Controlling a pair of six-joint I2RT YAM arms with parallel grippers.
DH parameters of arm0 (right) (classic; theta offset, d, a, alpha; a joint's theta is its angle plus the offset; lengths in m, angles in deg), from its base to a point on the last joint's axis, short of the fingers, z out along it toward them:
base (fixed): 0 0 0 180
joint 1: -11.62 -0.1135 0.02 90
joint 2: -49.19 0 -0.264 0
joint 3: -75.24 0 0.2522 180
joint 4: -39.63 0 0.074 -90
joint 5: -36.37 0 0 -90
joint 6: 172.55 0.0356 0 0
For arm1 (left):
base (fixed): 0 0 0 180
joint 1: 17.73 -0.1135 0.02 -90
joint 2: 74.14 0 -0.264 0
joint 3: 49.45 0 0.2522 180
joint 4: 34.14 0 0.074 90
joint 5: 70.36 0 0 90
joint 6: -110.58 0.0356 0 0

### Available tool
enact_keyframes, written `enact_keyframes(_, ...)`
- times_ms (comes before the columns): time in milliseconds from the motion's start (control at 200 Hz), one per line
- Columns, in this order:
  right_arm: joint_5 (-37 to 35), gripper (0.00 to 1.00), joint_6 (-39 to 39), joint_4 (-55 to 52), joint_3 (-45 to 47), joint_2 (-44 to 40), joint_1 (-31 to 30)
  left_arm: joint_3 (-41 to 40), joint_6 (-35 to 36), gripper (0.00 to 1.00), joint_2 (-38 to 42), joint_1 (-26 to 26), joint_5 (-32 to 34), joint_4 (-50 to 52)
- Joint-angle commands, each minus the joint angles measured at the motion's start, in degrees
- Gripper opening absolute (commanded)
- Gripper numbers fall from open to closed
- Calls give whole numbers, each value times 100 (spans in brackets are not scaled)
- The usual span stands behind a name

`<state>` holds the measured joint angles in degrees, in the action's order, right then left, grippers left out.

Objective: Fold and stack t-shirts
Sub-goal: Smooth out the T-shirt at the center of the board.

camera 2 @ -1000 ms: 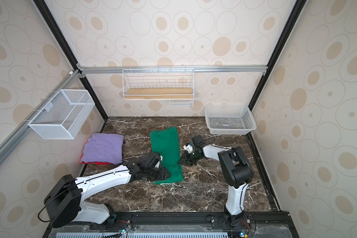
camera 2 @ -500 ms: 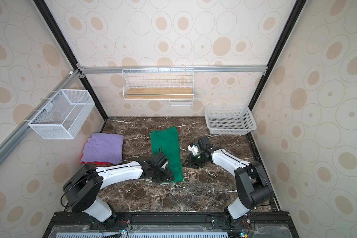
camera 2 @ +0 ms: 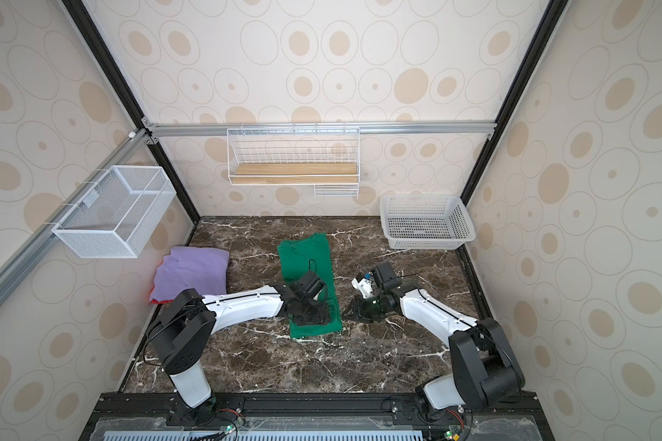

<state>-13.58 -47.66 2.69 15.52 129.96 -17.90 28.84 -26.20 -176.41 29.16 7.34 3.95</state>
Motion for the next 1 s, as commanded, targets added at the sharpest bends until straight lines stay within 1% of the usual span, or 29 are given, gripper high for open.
enact_keyframes(0,204,26,118,266,105,18,-185,185,208,59,16,-38,351,392)
enact_keyframes(190,218,25,184,490,-62,408,-531,298,280,59,-25,-222,657,405)
enact_keyframes(285,233,24,187,478,-114,479,-548,477,416,59,-193,-449,836,384)
enact_keyframes(401,202,25,137,394,-150,389,-553,753,649,59,-450,-795,880,273)
enact_keyframes(561,131,25,38,354,-238,456,-551,1433,993,59,-776,-1066,854,322)
enact_keyframes(666,248,25,34,495,-382,802,-553,1940,1220,59,-905,-1130,919,585)
enact_keyframes(771,346,24,-2,610,-628,1234,-568,2298,1402,60,-837,-1138,1196,918)
enact_keyframes(826,359,24,-32,649,-777,1456,-566,2308,1431,60,-707,-1132,1238,1001)
enact_keyframes(911,477,24,-38,672,-1117,1821,-575,2145,1400,60,-498,-1134,1082,1104)
enact_keyframes(997,592,23,-29,700,-1450,2101,-593,1613,1268,60,-204,-1115,613,954)
